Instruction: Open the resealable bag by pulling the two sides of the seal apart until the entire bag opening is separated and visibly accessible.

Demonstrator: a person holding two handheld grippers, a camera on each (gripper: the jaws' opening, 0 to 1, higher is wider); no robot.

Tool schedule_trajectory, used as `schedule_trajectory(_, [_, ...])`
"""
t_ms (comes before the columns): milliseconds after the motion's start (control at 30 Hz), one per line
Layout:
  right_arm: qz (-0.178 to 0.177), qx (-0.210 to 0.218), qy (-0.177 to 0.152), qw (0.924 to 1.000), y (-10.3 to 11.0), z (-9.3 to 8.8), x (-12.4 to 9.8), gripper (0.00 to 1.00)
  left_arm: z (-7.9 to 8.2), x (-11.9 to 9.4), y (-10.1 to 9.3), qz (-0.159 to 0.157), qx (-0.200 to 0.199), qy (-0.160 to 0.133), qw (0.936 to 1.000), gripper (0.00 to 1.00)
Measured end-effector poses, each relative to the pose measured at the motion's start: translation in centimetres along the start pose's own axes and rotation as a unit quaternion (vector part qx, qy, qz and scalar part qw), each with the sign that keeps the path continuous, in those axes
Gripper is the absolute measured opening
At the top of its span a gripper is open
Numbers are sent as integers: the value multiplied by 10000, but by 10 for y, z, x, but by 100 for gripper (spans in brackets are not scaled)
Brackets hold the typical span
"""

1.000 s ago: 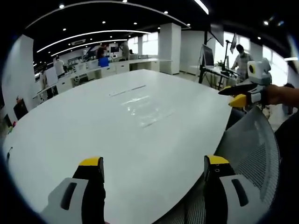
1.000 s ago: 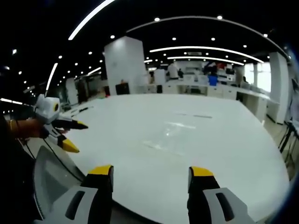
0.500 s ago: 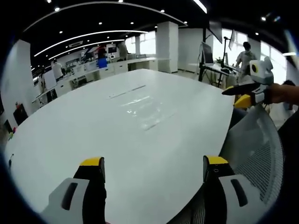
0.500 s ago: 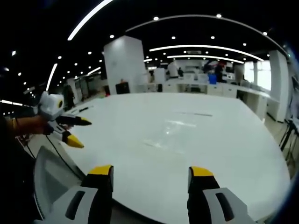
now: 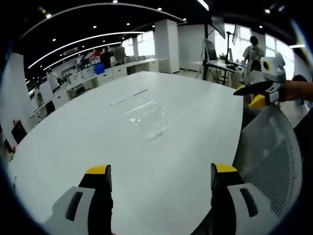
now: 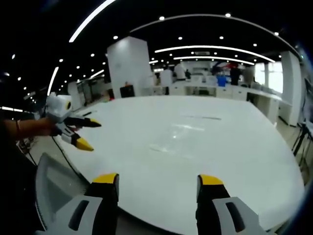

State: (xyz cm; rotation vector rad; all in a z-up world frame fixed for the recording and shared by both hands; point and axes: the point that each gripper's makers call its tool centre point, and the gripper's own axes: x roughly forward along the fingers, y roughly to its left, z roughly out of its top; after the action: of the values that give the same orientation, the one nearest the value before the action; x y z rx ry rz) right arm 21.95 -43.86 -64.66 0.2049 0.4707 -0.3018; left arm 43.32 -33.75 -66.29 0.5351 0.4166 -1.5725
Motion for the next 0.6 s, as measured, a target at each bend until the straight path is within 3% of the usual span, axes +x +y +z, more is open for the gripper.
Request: schedule_trajectory(600, [15,68,75,9999,1,-6,2,62,-1,33,8,-120,216,225,9994,72])
